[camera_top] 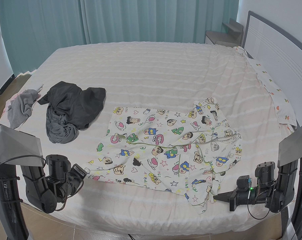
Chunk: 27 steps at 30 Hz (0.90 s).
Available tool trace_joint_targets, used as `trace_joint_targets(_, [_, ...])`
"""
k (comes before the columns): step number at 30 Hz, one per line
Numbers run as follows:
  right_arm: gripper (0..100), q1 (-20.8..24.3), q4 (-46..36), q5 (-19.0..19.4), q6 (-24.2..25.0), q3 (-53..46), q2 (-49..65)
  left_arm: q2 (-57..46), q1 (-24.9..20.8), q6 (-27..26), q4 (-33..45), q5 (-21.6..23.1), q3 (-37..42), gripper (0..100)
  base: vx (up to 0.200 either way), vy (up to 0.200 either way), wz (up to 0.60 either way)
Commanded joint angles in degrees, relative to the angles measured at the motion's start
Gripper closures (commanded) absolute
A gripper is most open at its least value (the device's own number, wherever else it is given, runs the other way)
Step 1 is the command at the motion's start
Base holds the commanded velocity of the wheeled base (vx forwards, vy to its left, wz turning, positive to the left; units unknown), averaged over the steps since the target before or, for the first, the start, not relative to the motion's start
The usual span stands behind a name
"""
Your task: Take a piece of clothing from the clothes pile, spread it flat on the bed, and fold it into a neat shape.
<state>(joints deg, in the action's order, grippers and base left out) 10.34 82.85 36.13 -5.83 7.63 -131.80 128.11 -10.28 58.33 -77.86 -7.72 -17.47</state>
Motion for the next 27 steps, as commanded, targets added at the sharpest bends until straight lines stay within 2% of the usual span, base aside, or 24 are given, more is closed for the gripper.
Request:
trace_joint_targets(1, [100,0.03,2.32,0.25,-0.06,-3.41,-0.29,0.03,-0.01,0.03,-0.01,-0.02,-0.02,100,0.0,0.0,0.0])
trace_joint_targets(2, [100,0.03,2.32,0.25,-0.06,-3.41,-0.29,0.03,-0.01,0.03,-0.01,-0.02,-0.02,100,0.0,0.0,0.0])
trace_joint_targets(3, [100,-0.41,5.83,2.28,0.03,-6.49,-0.38,0.03,-0.01,-0.06,-0.01,-0.11,-0.02,100,0.0,0.0,0.0])
trace_joint_targets(5, [100,-0.93,6.8,3.95,0.03,-7.63,-0.29,0.03,-0.01,-0.06,-0.1,-0.11,-0.02,100,0.0,0.0,0.0])
trace_joint_targets(10, [100,-3.13,6.45,5.18,0.11,-7.63,-0.03,0.03,-0.01,-1.38,-0.1,-0.28,0.07,100,0.0,0.0,0.0])
trace_joint_targets(12, [100,-3.83,5.92,6.85,0.29,-7.63,0.32,0.03,-0.01,-1.47,-0.1,-0.28,-0.02,100,0.0,0.0,0.0])
trace_joint_targets(20, [100,-4.54,-3.31,8.78,0.38,-7.63,4.28,0.03,-0.01,-1.47,-0.1,-0.28,-0.11,100,0.0,0.0,0.0])
trace_joint_targets(27, [100,-6.91,-9.11,10.01,0.47,-7.63,5.51,0.03,-0.09,-1.47,-0.1,-0.28,-0.02,100,0.0,0.0,0.0])
